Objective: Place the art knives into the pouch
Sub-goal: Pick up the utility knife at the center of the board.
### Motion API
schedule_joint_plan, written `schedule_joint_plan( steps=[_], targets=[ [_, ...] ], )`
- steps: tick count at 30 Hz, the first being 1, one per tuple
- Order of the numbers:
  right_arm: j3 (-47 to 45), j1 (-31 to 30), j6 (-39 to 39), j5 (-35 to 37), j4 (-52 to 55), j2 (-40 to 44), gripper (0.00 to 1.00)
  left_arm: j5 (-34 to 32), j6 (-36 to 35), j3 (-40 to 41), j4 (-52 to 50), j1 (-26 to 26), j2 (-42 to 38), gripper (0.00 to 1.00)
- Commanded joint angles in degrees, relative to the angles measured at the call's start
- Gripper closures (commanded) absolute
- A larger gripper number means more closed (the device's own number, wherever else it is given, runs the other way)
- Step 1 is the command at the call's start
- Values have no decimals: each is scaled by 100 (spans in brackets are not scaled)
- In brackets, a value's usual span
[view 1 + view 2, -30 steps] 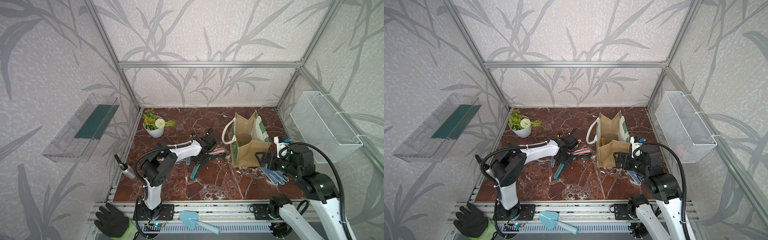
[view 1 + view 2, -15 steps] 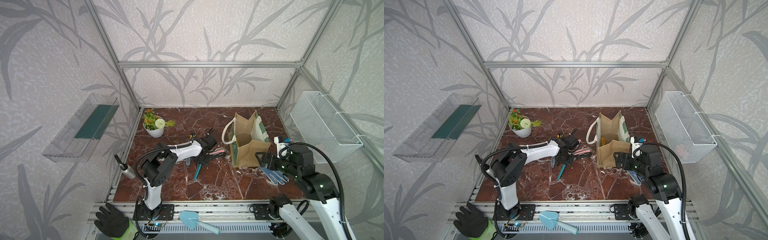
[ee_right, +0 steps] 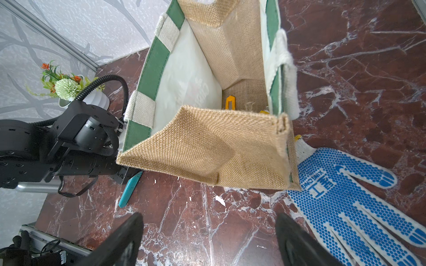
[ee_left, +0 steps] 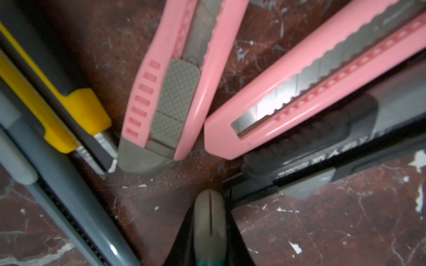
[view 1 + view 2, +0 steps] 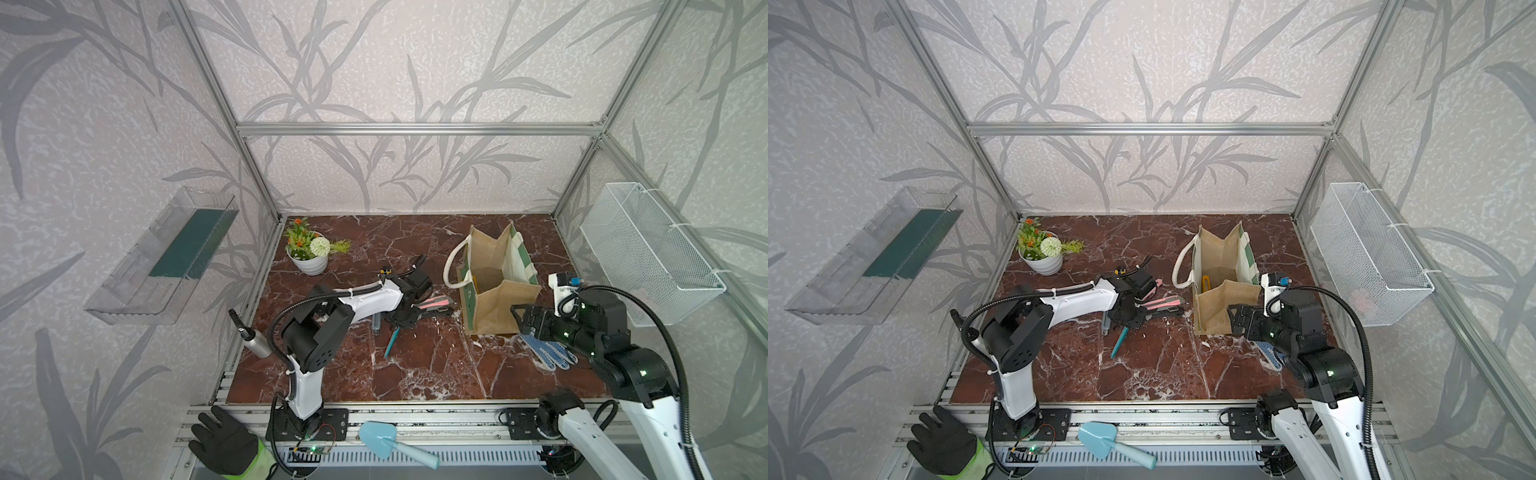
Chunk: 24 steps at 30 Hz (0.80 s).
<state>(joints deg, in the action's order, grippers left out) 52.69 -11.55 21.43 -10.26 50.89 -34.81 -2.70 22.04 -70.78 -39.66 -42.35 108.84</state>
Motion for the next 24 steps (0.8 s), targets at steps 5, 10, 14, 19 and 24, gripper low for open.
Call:
schedule_joint_plan(
  steps=[5,10,14,19,24],
  targets=[
    [-44,12,64,-10,-33,43,10,-337,14,-205,-444,34,-363,97],
    [-46,13,76,-85,-96,36,10,-589,37,-336,-611,42,-442,98],
    [-30,12,32,-201,-158,11,10,-573,46,-520,-717,42,-554,98],
    [-32,13,-30,-274,-194,14,10,-770,11,-838,-856,42,-712,98],
    [-4,13,-51,-309,-222,43,10,-775,-97,-1461,-1147,42,-716,100]
  ],
)
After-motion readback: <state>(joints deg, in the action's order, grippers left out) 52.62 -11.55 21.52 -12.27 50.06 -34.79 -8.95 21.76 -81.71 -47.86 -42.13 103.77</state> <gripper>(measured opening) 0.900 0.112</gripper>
